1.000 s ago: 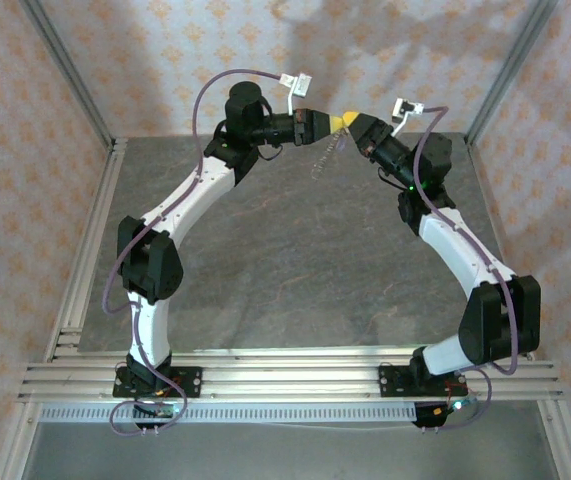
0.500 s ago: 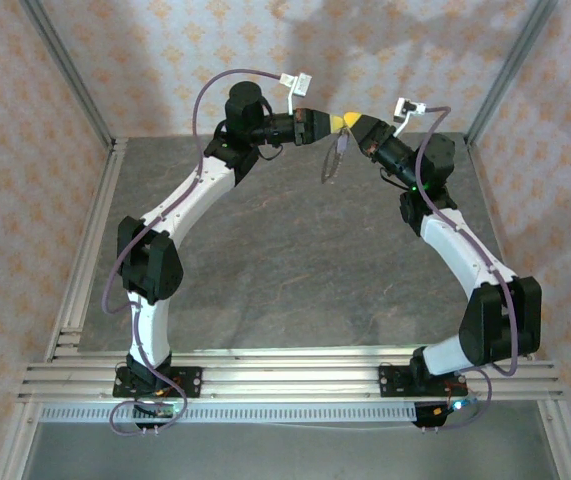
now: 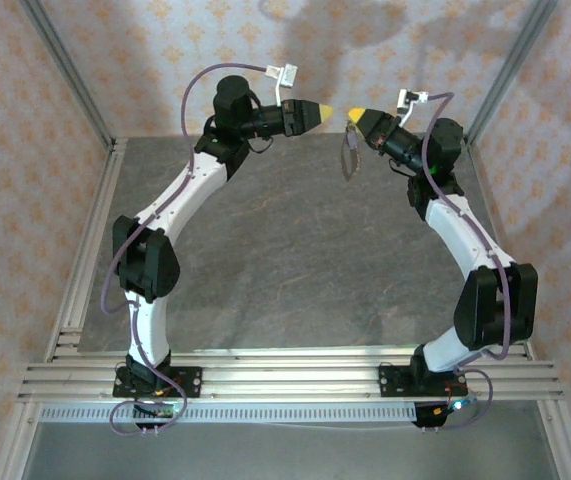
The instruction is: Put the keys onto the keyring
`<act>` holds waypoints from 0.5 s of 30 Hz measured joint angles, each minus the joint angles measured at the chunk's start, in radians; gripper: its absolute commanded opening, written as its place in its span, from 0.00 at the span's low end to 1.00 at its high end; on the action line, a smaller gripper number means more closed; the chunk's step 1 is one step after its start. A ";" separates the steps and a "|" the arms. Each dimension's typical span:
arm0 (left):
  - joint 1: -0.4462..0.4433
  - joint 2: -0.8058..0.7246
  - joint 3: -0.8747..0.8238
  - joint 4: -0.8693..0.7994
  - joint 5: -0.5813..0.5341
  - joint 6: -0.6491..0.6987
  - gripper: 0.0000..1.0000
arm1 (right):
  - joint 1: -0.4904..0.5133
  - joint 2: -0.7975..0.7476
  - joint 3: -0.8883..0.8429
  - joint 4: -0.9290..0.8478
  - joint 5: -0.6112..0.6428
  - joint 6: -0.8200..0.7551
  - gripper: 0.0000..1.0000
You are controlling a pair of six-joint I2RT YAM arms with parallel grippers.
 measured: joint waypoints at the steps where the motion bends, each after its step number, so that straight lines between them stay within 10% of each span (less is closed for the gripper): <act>1: 0.003 0.000 0.002 -0.002 0.001 0.000 0.28 | 0.000 0.003 0.008 -0.010 -0.010 -0.005 0.00; 15: 0.005 0.000 0.103 -0.111 0.077 0.063 0.34 | 0.000 0.048 0.112 -0.105 -0.137 -0.066 0.00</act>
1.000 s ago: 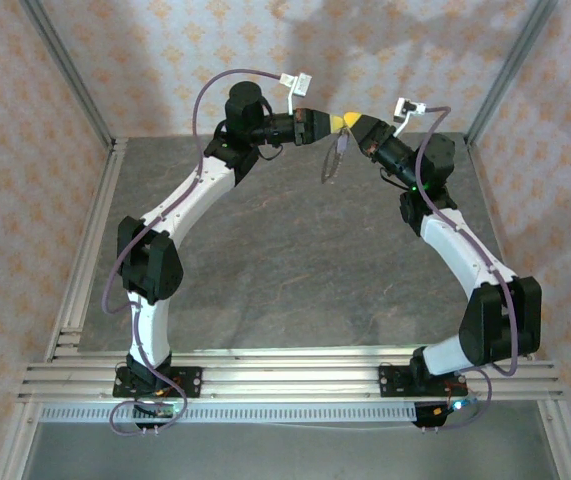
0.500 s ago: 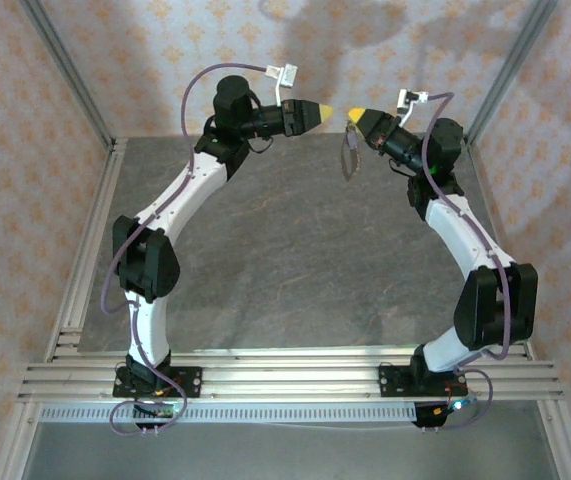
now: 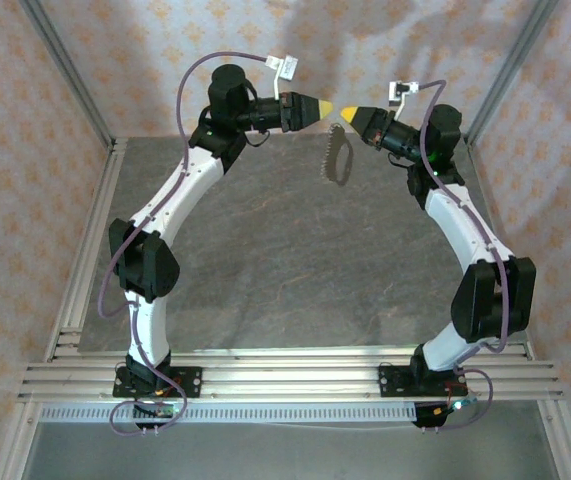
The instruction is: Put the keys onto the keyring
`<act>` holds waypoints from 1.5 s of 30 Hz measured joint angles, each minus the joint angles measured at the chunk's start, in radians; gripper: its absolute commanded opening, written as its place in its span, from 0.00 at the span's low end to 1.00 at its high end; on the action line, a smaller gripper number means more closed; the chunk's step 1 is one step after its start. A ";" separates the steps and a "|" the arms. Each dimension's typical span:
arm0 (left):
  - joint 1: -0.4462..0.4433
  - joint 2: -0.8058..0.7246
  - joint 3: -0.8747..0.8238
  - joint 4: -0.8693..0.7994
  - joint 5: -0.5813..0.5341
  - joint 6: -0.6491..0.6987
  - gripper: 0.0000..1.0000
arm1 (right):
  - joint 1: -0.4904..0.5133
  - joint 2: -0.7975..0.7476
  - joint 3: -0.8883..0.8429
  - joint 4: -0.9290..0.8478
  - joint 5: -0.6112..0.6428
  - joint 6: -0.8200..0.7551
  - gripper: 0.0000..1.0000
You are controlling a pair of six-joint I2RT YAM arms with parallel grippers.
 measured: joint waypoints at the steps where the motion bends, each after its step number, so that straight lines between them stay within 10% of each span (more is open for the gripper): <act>1: 0.000 0.000 0.003 -0.012 0.003 0.009 0.34 | 0.000 0.002 0.000 -0.003 -0.006 -0.002 0.00; 26: -0.018 0.053 0.035 -0.133 0.026 0.075 0.32 | 0.000 0.003 0.000 -0.013 -0.026 -0.010 0.00; 45: -0.029 0.080 0.072 -0.144 0.027 0.074 0.11 | 0.000 0.003 0.000 -0.012 -0.026 -0.010 0.00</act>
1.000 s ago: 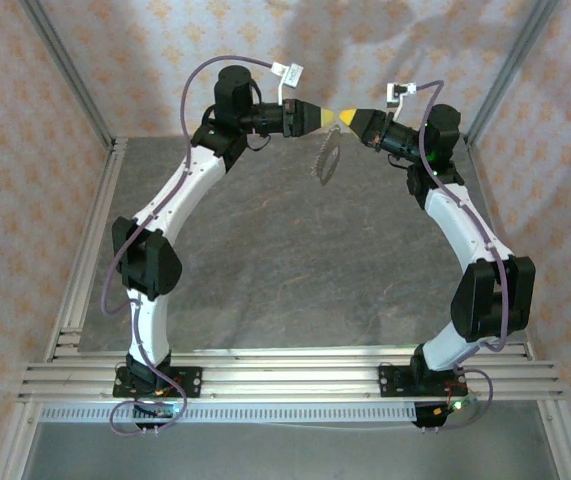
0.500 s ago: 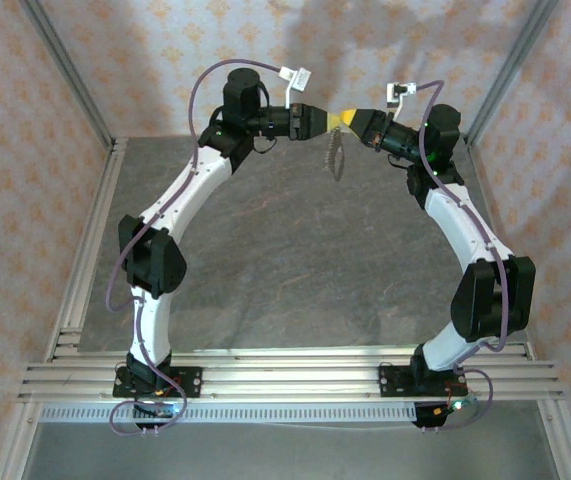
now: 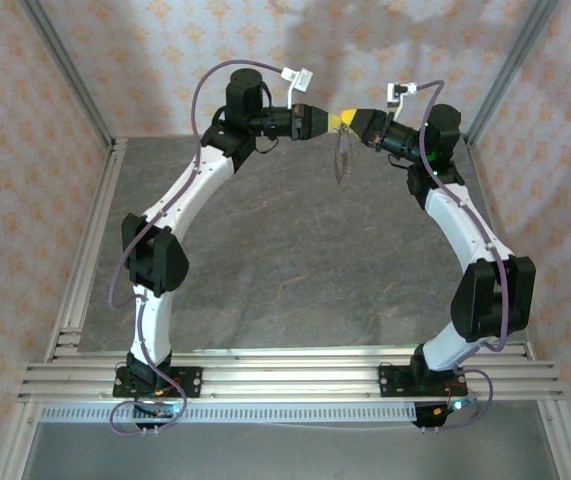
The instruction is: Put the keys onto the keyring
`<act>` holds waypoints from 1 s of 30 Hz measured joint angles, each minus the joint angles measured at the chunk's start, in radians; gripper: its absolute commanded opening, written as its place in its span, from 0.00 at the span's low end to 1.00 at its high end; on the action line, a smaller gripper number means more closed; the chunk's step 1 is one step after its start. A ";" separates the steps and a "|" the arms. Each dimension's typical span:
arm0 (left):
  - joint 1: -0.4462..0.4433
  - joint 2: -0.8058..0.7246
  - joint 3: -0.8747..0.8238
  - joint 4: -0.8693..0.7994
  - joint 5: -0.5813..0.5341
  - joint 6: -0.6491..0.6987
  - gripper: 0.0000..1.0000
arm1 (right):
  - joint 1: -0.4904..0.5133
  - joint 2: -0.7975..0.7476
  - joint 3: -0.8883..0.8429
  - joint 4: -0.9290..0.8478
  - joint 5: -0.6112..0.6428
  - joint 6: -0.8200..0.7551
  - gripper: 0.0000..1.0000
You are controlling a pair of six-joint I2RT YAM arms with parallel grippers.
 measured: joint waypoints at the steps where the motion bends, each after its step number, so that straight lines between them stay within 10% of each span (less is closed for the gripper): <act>1: 0.000 0.001 0.000 -0.002 0.000 0.000 0.08 | 0.000 0.000 0.000 0.000 0.000 0.000 0.00; 6: 0.000 0.003 0.006 -0.013 -0.002 -0.002 0.00 | 0.000 0.000 0.000 0.000 0.000 0.000 0.00; 10: 0.000 0.007 0.012 -0.014 -0.001 0.001 0.00 | -0.005 -0.005 -0.002 -0.009 0.021 -0.009 0.26; 18: -0.007 0.008 0.026 -0.033 -0.001 0.042 0.00 | -0.046 -0.205 -0.143 -0.106 0.237 -0.065 0.39; 30: -0.028 0.008 0.026 -0.043 0.000 0.072 0.00 | 0.023 -0.363 -0.294 -0.227 0.350 -0.211 0.42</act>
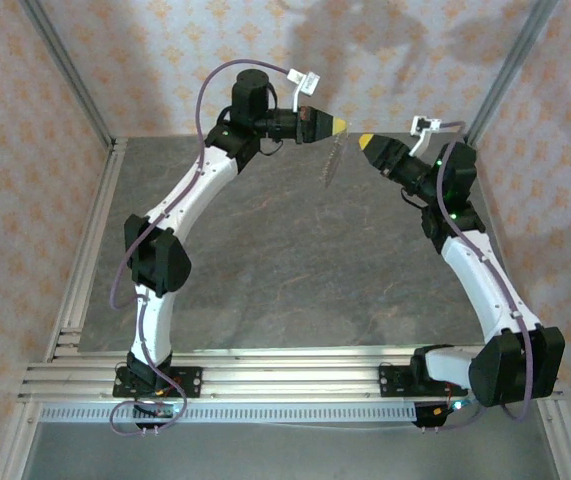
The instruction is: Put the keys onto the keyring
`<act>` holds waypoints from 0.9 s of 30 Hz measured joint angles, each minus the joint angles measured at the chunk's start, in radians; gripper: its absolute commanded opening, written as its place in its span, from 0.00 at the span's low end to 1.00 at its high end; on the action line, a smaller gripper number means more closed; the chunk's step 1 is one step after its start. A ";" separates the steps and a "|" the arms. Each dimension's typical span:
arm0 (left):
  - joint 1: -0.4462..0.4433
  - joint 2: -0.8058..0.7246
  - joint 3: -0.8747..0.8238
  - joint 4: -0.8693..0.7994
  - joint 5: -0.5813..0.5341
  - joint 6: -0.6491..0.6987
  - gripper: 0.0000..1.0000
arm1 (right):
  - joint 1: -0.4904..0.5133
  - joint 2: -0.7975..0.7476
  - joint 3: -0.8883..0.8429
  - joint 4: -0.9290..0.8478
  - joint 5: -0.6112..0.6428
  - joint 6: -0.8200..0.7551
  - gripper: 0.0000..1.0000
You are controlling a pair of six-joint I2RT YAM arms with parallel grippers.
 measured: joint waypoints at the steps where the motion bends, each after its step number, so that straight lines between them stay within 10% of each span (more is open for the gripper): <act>1: -0.005 0.000 0.000 0.000 0.000 0.000 0.00 | 0.012 0.000 -0.005 -0.005 0.003 -0.007 0.42; 27: -0.031 -0.080 -0.002 -0.022 0.002 0.045 0.00 | 0.058 -0.059 -0.040 -0.074 0.029 -0.131 0.49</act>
